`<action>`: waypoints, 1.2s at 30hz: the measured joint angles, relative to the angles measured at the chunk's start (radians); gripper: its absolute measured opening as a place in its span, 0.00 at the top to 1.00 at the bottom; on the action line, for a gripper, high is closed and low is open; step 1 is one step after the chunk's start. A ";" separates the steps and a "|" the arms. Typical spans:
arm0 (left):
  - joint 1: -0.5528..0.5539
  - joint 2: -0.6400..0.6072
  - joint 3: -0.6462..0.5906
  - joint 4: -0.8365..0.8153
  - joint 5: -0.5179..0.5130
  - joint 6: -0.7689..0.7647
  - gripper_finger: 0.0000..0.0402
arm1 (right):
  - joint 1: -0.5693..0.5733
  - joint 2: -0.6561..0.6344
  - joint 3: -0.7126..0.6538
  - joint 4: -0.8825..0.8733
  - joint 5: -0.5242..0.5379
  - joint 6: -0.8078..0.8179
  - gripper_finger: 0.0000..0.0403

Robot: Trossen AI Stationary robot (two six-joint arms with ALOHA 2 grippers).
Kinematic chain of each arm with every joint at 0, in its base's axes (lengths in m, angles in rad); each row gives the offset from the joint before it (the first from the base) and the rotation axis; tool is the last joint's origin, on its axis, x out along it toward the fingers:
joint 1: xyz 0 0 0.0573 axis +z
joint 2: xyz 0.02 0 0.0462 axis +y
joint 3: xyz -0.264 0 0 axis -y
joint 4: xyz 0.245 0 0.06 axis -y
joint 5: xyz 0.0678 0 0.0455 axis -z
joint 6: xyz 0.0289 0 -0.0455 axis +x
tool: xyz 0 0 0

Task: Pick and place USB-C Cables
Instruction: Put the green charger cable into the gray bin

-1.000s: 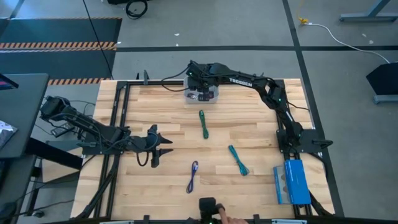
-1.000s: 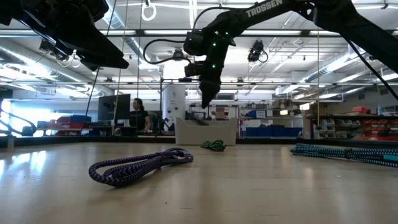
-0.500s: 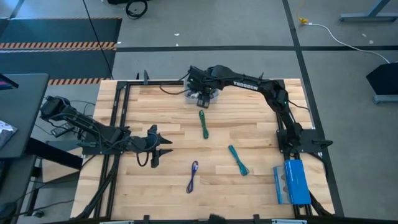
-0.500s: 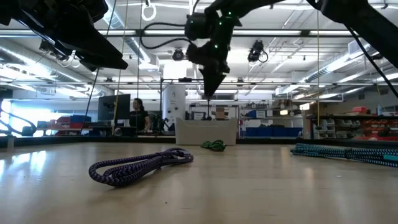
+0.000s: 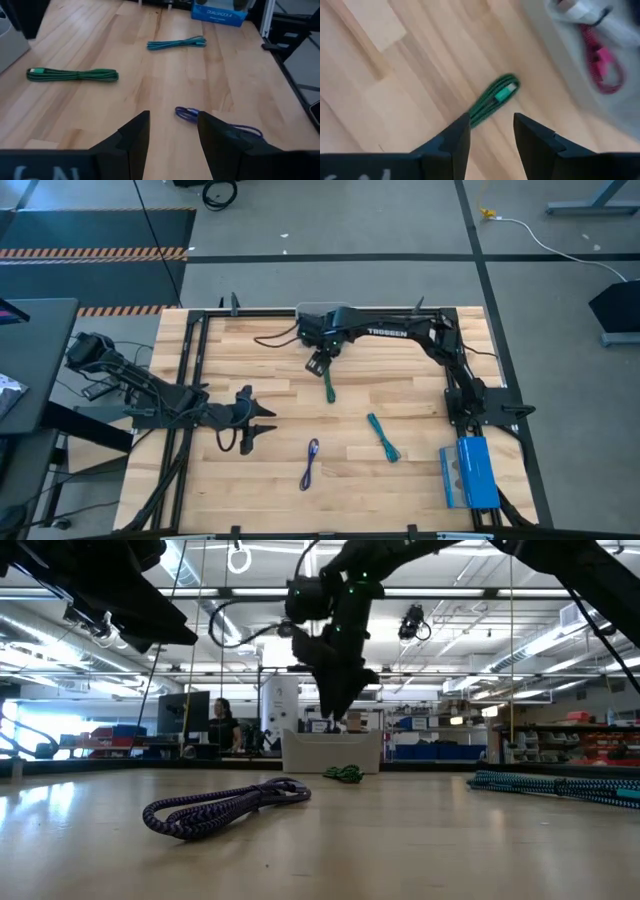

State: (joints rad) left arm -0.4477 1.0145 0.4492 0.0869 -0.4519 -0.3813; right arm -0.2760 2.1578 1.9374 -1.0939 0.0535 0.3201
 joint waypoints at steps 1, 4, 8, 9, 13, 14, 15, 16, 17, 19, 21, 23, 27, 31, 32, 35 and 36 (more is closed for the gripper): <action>0.000 0.000 0.000 0.005 0.000 0.000 0.57 | 0.000 0.000 -0.022 0.005 -0.013 0.012 0.61; 0.000 0.000 0.000 0.008 0.000 0.000 0.57 | 0.000 0.001 -0.071 0.021 -0.054 0.051 0.62; 0.000 0.000 0.000 0.008 0.000 0.000 0.57 | 0.015 0.001 -0.119 0.048 -0.062 0.093 0.62; 0.000 0.000 0.000 0.008 0.000 0.000 0.57 | 0.022 0.001 -0.133 0.074 -0.065 0.100 0.62; 0.000 0.000 0.000 0.008 0.000 0.000 0.57 | 0.047 0.001 -0.184 0.133 -0.078 0.113 0.62; 0.000 0.000 0.000 0.008 0.000 0.000 0.57 | 0.052 0.001 -0.198 0.155 -0.078 0.120 0.62; 0.000 0.000 0.000 0.008 0.000 0.001 0.57 | 0.055 0.001 -0.212 0.167 -0.079 0.126 0.62; 0.000 0.000 0.000 0.007 0.000 0.001 0.57 | 0.058 0.001 -0.223 0.172 -0.079 0.130 0.62; 0.000 0.000 0.000 0.007 0.000 0.001 0.57 | 0.060 0.001 -0.231 0.177 -0.078 0.130 0.62; 0.000 0.000 0.000 0.007 0.000 0.001 0.57 | 0.064 0.001 -0.246 0.190 -0.072 0.134 0.62; 0.000 0.000 0.000 0.007 0.000 0.000 0.57 | 0.066 0.000 -0.266 0.209 -0.073 0.134 0.62; 0.000 0.000 0.000 0.007 0.000 0.000 0.57 | 0.067 0.000 -0.282 0.226 -0.072 0.134 0.62; 0.000 0.000 0.000 0.007 0.000 -0.001 0.57 | 0.067 0.000 -0.317 0.256 -0.063 0.133 0.62; -0.008 0.000 0.000 0.007 0.000 -0.004 0.57 | 0.068 0.000 -0.330 0.262 -0.023 0.116 0.65; -0.008 0.000 0.000 0.007 0.000 -0.005 0.57 | 0.068 0.000 -0.330 0.261 -0.014 0.104 0.67; -0.008 0.000 0.000 0.007 0.000 -0.005 0.57 | 0.070 0.000 -0.330 0.262 0.024 0.068 0.77; -0.008 0.000 0.000 0.007 0.000 -0.005 0.57 | 0.072 0.000 -0.330 0.263 0.035 0.053 0.82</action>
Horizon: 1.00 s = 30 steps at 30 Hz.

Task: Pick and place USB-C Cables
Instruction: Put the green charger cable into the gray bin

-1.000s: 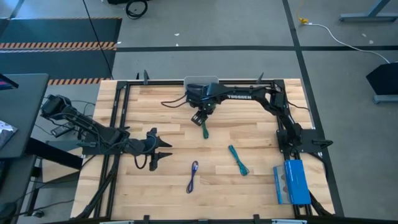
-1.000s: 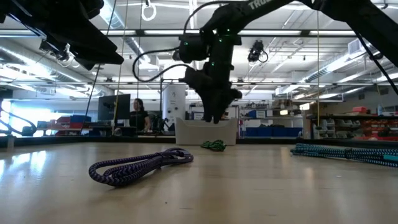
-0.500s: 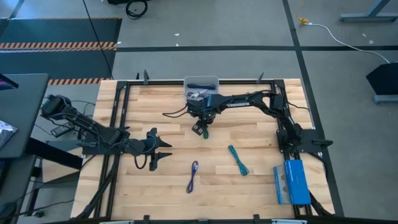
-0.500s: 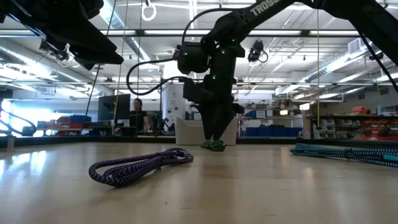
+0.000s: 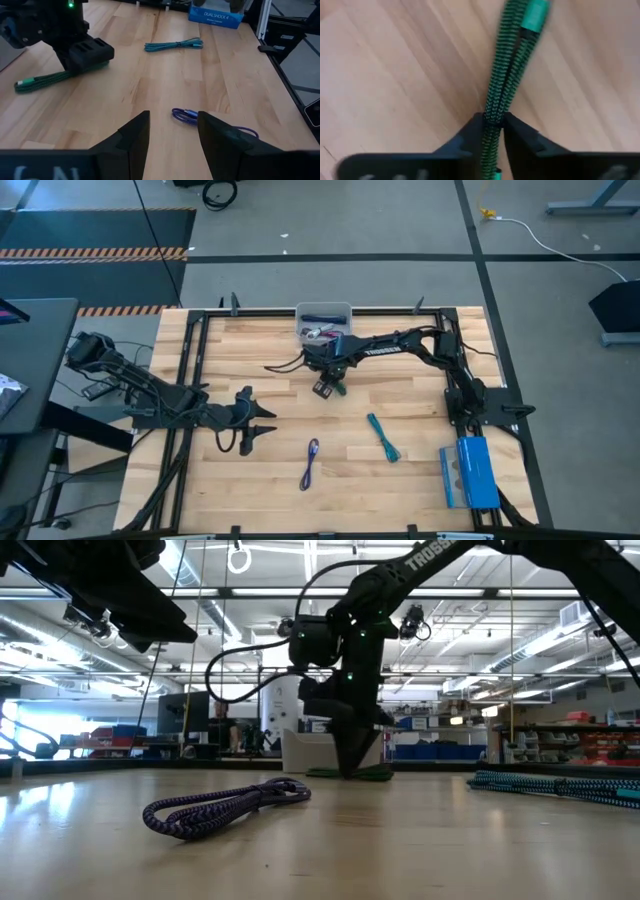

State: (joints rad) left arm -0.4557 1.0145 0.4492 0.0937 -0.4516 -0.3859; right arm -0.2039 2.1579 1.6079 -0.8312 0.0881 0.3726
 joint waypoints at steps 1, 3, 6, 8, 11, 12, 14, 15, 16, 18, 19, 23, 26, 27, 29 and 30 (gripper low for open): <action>0.000 0.000 0.000 0.000 0.000 0.000 0.57 | 0.001 -0.001 0.000 0.000 0.006 -0.015 0.87; 0.000 0.000 0.000 0.000 0.000 0.000 0.57 | 0.003 -0.002 0.011 -0.012 0.006 -0.058 0.95; 0.000 0.000 0.000 0.000 0.000 0.000 0.57 | 0.005 0.002 0.060 -0.072 0.012 -0.109 0.97; 0.000 0.000 0.000 0.000 0.000 0.000 0.57 | 0.007 0.002 0.120 -0.128 0.037 -0.146 0.98; 0.000 0.000 0.000 0.000 0.000 0.001 0.57 | 0.008 0.002 0.234 -0.222 0.092 -0.225 0.98; 0.000 0.000 0.000 0.000 0.000 0.003 0.57 | 0.008 0.002 0.271 -0.245 0.113 -0.260 0.98; 0.000 0.000 0.000 -0.002 0.000 0.003 0.57 | 0.007 0.002 0.343 -0.284 0.162 -0.328 0.98; 0.000 0.000 0.000 -0.002 0.000 0.004 0.57 | 0.003 0.002 0.376 -0.300 0.187 -0.371 0.98; 0.000 0.000 0.000 -0.002 0.000 0.004 0.57 | -0.001 0.002 0.404 -0.310 0.209 -0.419 0.98; 0.000 0.000 0.000 -0.002 0.000 0.004 0.57 | -0.016 0.000 0.445 -0.312 0.238 -0.533 0.99; 0.000 0.000 0.000 -0.002 0.000 0.004 0.57 | -0.026 0.000 0.458 -0.313 0.250 -0.586 0.99; 0.000 0.000 0.000 -0.002 0.000 0.004 0.57 | -0.069 0.000 0.468 -0.307 0.290 -0.764 0.99; 0.000 0.000 0.000 -0.003 0.000 0.004 0.57 | -0.109 0.000 0.461 -0.294 0.290 -0.829 0.99; 0.000 0.000 0.000 -0.004 0.000 0.003 0.57 | -0.122 0.000 0.457 -0.288 0.290 -0.836 0.99; 0.000 0.000 0.000 -0.004 0.000 0.003 0.57 | -0.147 0.001 0.453 -0.292 0.289 -0.848 0.99; 0.000 0.000 0.000 -0.004 0.000 0.003 0.57 | -0.159 0.001 0.453 -0.289 0.286 -0.855 0.99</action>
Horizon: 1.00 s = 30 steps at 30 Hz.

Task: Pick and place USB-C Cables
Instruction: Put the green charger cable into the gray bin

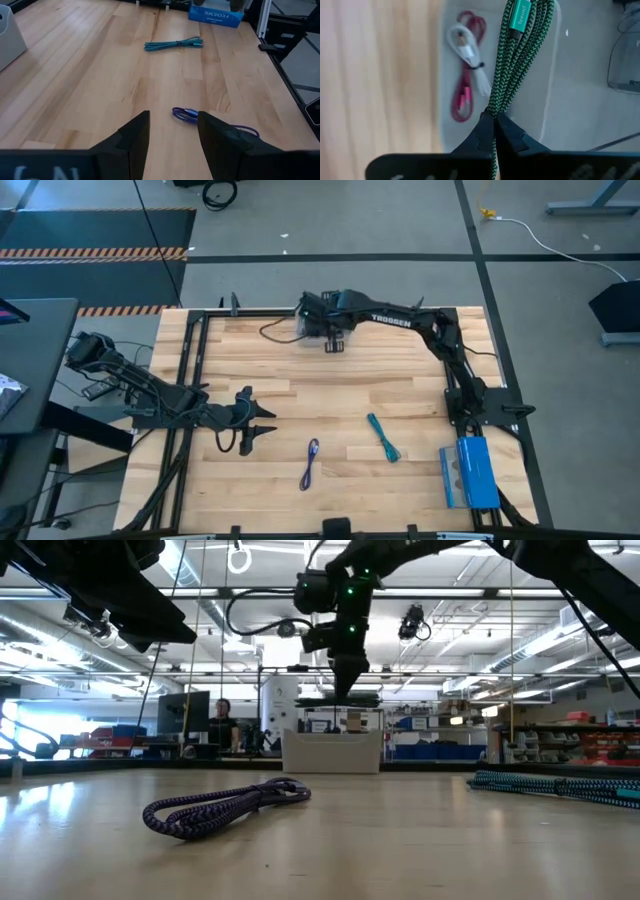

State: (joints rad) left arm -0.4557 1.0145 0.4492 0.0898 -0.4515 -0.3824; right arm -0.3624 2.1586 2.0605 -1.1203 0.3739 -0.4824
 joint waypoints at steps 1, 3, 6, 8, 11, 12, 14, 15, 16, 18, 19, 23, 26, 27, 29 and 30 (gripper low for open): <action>0.000 0.000 0.000 0.000 0.000 0.000 0.57 | -0.010 0.000 0.000 0.005 -0.007 -0.014 0.99; 0.000 0.000 0.000 0.000 0.000 0.000 0.57 | -0.027 0.000 0.000 0.014 -0.025 -0.047 0.99; 0.000 0.000 0.000 0.000 0.000 0.000 0.57 | -0.042 0.000 0.000 0.058 -0.042 -0.078 0.99; 0.000 0.000 0.000 0.000 0.000 0.000 0.57 | -0.051 0.000 0.000 0.075 -0.076 -0.103 0.99; 0.000 0.000 0.000 0.000 0.000 0.000 0.57 | -0.055 0.000 0.000 0.107 -0.109 -0.124 0.99; 0.000 0.000 0.000 0.000 0.000 0.000 0.57 | -0.055 0.000 -0.003 0.115 -0.111 -0.135 0.99; 0.000 0.000 0.000 0.000 0.000 0.000 0.57 | -0.055 0.000 -0.026 0.139 -0.114 -0.168 0.99; 0.000 0.000 0.000 0.000 0.000 -0.001 0.57 | -0.055 0.000 -0.036 0.138 -0.114 -0.177 0.99; 0.000 0.000 0.000 0.000 0.000 -0.001 0.57 | -0.055 0.000 -0.046 0.136 -0.112 -0.182 0.99; -0.001 0.000 0.000 0.000 0.000 -0.001 0.57 | -0.055 0.000 -0.068 0.144 -0.105 -0.197 0.99; -0.003 0.000 0.000 0.000 0.000 -0.001 0.57 | -0.055 0.000 -0.081 0.150 -0.102 -0.203 0.99; -0.008 0.000 0.000 0.000 0.000 0.000 0.57 | -0.055 0.001 -0.110 0.169 -0.060 -0.220 0.99; -0.009 0.000 0.000 0.000 0.000 -0.001 0.57 | -0.060 0.001 -0.126 0.178 -0.060 -0.228 0.99; -0.009 0.000 0.000 0.000 0.000 -0.001 0.57 | -0.062 0.001 -0.128 0.183 -0.060 -0.228 0.99; -0.009 0.000 0.000 0.000 0.000 0.000 0.57 | -0.064 0.001 -0.133 0.210 -0.060 -0.228 0.99; -0.009 0.000 0.000 0.000 0.000 0.000 0.57 | -0.064 0.001 -0.136 0.218 -0.063 -0.228 0.99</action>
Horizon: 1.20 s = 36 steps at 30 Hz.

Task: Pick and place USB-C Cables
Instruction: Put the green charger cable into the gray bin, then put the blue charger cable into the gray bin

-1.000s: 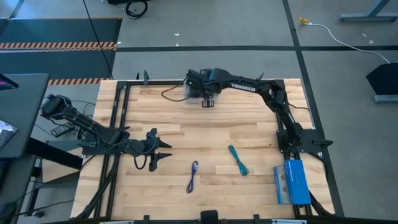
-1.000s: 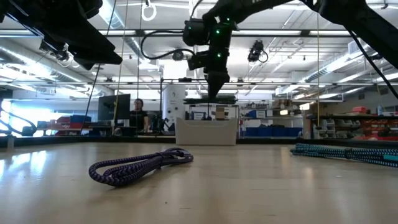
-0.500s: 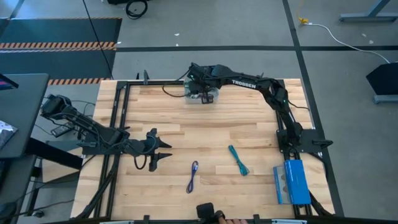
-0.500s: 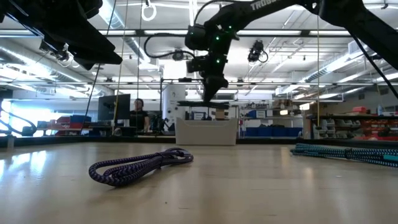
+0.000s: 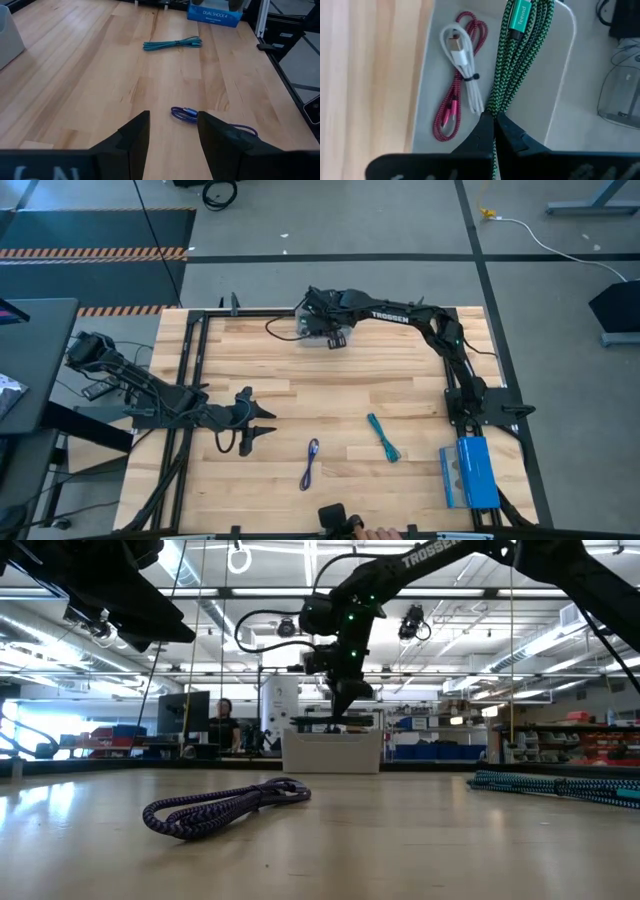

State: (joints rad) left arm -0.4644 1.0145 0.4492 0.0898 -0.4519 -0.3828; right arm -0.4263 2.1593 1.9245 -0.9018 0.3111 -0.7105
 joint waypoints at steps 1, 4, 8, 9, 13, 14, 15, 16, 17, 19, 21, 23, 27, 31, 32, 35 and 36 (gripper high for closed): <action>0.000 0.000 0.000 0.000 0.000 0.000 0.57 | -0.001 0.000 -0.003 -0.001 -0.009 0.003 0.99; 0.000 0.000 0.000 0.000 0.000 0.000 0.57 | -0.001 0.000 -0.004 0.006 -0.019 0.035 0.97; 0.000 0.000 0.000 -0.001 0.000 0.000 0.57 | 0.000 0.000 -0.004 0.005 -0.024 0.052 0.88; 0.000 0.000 0.000 -0.002 0.000 0.000 0.57 | 0.000 0.000 -0.004 0.007 -0.024 0.052 0.86; 0.000 0.000 0.000 -0.007 0.000 0.000 0.57 | 0.000 0.000 -0.004 0.009 -0.024 0.057 0.80; 0.000 0.000 0.000 -0.007 0.000 0.000 0.57 | 0.000 0.000 -0.004 0.011 -0.025 0.059 0.79; 0.000 0.000 0.000 -0.007 0.000 0.000 0.57 | 0.000 0.000 -0.004 0.012 -0.025 0.061 0.78; 0.000 0.000 0.000 -0.007 0.000 0.000 0.57 | 0.000 0.000 -0.004 0.011 -0.025 0.064 0.77; 0.000 0.000 0.000 -0.007 0.000 0.000 0.57 | 0.001 0.000 -0.004 0.010 -0.024 0.070 0.77; 0.000 0.000 0.000 -0.007 0.000 -0.001 0.57 | 0.011 0.000 -0.001 0.000 -0.005 0.099 0.76; 0.000 0.000 0.000 -0.008 0.000 -0.003 0.57 | 0.027 0.000 0.016 -0.043 0.015 0.137 0.76; 0.000 0.000 0.000 -0.013 0.000 -0.003 0.57 | 0.050 0.000 0.042 -0.089 0.016 0.184 0.76; 0.000 0.000 0.000 -0.015 0.000 -0.003 0.57 | 0.109 -0.001 0.091 -0.213 -0.066 0.247 0.76; 0.000 0.000 0.000 -0.015 0.000 -0.006 0.57 | 0.192 -0.002 0.106 -0.343 -0.184 0.337 0.76; 0.000 0.000 0.000 -0.015 0.000 -0.007 0.57 | 0.213 -0.002 0.106 -0.369 -0.194 0.395 0.76; 0.000 0.000 0.000 -0.015 0.000 -0.007 0.57 | 0.273 -0.002 0.106 -0.474 -0.257 0.586 0.76; 0.000 0.000 0.000 -0.015 0.000 -0.007 0.57 | 0.291 -0.002 0.106 -0.510 -0.290 0.643 0.76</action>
State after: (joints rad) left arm -0.4641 1.0145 0.4492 0.0746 -0.4519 -0.3901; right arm -0.1352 2.1578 2.0304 -1.4114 0.0208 -0.0680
